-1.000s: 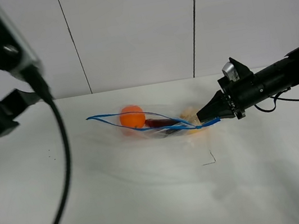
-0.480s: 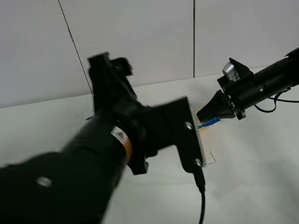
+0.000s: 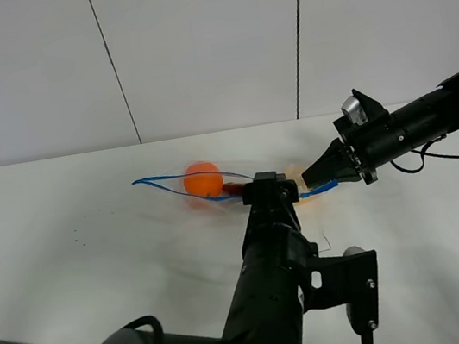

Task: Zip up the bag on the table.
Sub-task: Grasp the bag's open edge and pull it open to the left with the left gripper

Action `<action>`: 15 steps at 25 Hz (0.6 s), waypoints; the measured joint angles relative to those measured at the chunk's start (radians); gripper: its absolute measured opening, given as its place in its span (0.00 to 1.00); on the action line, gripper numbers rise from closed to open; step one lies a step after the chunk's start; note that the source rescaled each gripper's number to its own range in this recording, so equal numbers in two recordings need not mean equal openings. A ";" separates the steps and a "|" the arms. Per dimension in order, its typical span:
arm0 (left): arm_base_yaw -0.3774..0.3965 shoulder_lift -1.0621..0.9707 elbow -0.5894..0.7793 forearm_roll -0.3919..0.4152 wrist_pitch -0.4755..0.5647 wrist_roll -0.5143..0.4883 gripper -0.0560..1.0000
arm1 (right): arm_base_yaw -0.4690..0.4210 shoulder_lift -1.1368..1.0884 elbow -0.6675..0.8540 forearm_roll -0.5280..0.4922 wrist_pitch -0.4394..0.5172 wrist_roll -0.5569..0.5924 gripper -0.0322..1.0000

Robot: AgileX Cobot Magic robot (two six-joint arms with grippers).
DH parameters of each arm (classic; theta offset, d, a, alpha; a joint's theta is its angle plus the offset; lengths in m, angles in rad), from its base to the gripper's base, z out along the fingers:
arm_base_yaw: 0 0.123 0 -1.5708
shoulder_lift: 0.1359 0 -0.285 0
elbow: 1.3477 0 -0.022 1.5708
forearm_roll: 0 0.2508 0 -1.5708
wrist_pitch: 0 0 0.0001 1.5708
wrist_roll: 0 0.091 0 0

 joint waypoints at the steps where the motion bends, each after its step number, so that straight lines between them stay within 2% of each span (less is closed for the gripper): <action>1: 0.000 0.011 -0.019 0.001 -0.006 -0.001 0.90 | 0.000 0.000 0.000 0.000 0.000 0.003 0.03; 9: 0.006 0.092 -0.142 0.006 -0.026 -0.005 0.86 | 0.000 0.000 0.000 0.000 0.001 0.016 0.03; 15: 0.049 0.123 -0.192 0.007 -0.061 -0.004 0.82 | 0.006 0.000 0.000 -0.014 0.001 0.020 0.03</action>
